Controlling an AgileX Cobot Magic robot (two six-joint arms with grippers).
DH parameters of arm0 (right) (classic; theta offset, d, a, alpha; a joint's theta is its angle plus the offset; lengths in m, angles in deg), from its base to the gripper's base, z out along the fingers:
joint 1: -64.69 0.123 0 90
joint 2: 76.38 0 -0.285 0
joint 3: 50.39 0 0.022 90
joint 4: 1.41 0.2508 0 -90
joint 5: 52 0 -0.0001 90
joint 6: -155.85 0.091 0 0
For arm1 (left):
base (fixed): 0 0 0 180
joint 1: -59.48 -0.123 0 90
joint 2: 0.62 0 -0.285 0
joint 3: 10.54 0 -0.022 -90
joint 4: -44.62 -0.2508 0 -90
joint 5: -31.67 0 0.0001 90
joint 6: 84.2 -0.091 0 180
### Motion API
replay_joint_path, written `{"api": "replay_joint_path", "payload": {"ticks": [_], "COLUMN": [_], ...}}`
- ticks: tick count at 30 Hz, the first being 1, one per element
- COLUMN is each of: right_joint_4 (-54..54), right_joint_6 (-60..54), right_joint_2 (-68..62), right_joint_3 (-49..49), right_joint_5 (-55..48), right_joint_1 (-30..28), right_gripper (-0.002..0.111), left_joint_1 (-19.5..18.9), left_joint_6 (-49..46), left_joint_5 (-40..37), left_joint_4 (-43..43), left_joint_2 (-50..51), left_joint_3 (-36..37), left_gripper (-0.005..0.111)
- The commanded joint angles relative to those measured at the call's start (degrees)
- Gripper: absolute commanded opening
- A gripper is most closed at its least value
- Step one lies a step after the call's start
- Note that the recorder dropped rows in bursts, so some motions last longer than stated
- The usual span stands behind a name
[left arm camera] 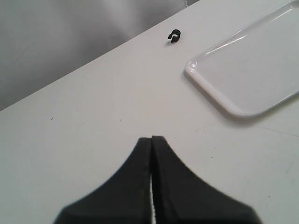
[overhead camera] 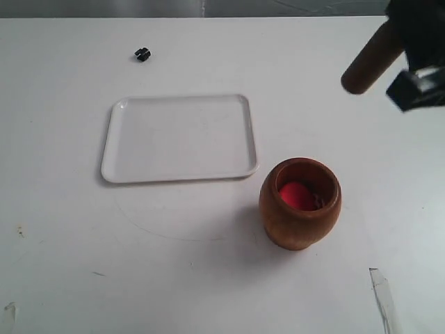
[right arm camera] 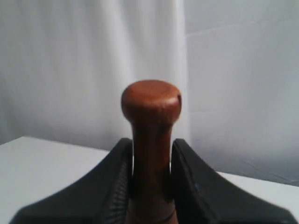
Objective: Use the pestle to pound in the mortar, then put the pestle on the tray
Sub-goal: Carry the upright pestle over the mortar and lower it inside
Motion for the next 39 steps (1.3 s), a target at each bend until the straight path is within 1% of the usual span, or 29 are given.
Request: {"api": "replay_joint_path", "payload": {"ticks": [1,3,6,8,15,18,20,24,26,31,34,36,39], "right_joint_4": [-17.0,-20.4,-26.0,-29.0,-29.5,-28.7,-26.9,-22.4,-22.2,-24.0,-22.8,-21.5,-20.9], "right_joint_6": [13.6,17.9,20.5,22.0,20.5,18.8,15.6,9.5,9.4,7.1,3.0,1.8,-0.5], "right_joint_2": [0.1,0.1,0.1,0.1,-1.4,-5.7,-9.6,-19.0,-23.0,-31.9,-33.1,-31.7,-26.8], "right_joint_3": [-4.0,-4.6,-4.6,-4.6,-5.2,-5.2,-5.2,-5.2,-5.2,-5.2,-5.2,-5.2,-5.2], "right_joint_5": [2.1,0.5,-2.6,-2.6,-2.0,1.2,2.8,9.8,13.2,17.1,23.6,28.0,28.9], "right_joint_1": [0.1,0.1,0.1,0.1,0.1,0.1,0.1,0.1,0.1,0.1,0.1,0.1,0.1], "right_gripper": [0.0,0.0,0.0,0.0,0.0,0.0,0.0,0.0,0.0,0.0,0.0,0.0,0.0], "left_joint_1": [0.4,0.4,0.4,0.4,0.4,0.4,0.4,0.4,0.4,0.4,0.4,0.4,0.4], "left_joint_6": [0.5,0.5,0.5,0.5,0.5,0.5,0.5,0.5,0.5,0.5,0.5,0.5,0.5], "left_joint_5": [0.2,0.2,0.2,0.2,0.2,0.2,0.2,0.2,0.2,0.2,0.2,0.2,0.2], "left_joint_4": [0.4,0.4,0.4,0.4,0.4,0.4,0.4,0.4,0.4,0.4,0.4,0.4,0.4], "left_joint_2": [-0.1,-0.1,-0.1,-0.1,-0.1,-0.1,-0.1,-0.1,-0.1,-0.1,-0.1,-0.1,-0.1], "left_joint_3": [0.0,0.0,0.0,0.0,0.0,0.0,0.0,0.0,0.0,0.0,0.0,0.0,0.0], "left_gripper": [0.0,0.0,0.0,0.0,0.0,0.0,0.0,0.0,0.0,0.0,0.0,0.0,0.0]}}
